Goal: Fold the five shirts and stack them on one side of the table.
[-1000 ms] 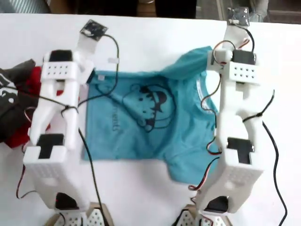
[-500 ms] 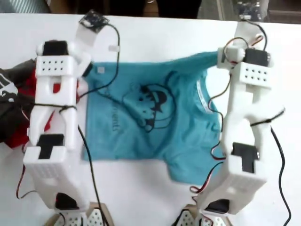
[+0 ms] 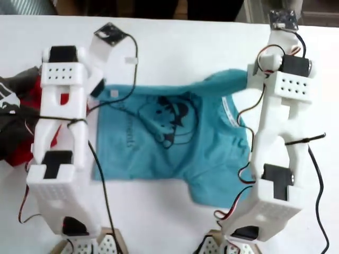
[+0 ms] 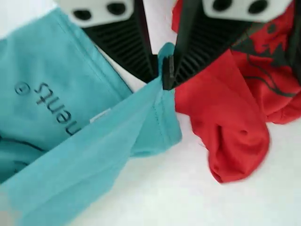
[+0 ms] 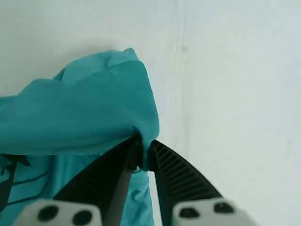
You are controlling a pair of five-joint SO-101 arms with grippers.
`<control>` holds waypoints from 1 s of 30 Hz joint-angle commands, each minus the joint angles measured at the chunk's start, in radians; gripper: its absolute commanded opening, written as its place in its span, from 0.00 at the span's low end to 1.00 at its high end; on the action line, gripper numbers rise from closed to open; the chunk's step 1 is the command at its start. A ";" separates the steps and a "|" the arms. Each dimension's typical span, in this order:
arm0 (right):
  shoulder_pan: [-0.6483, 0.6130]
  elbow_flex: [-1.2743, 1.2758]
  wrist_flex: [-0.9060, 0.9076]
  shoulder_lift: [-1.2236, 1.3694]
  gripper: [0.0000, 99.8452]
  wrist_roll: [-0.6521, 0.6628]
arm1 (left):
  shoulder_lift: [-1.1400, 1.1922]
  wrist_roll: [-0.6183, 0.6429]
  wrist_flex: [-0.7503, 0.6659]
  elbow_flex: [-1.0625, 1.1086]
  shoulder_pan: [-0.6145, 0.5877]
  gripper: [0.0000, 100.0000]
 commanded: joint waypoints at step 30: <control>0.065 0.844 0.019 -0.851 0.02 0.282 | -0.620 -0.120 -0.021 0.800 0.020 0.02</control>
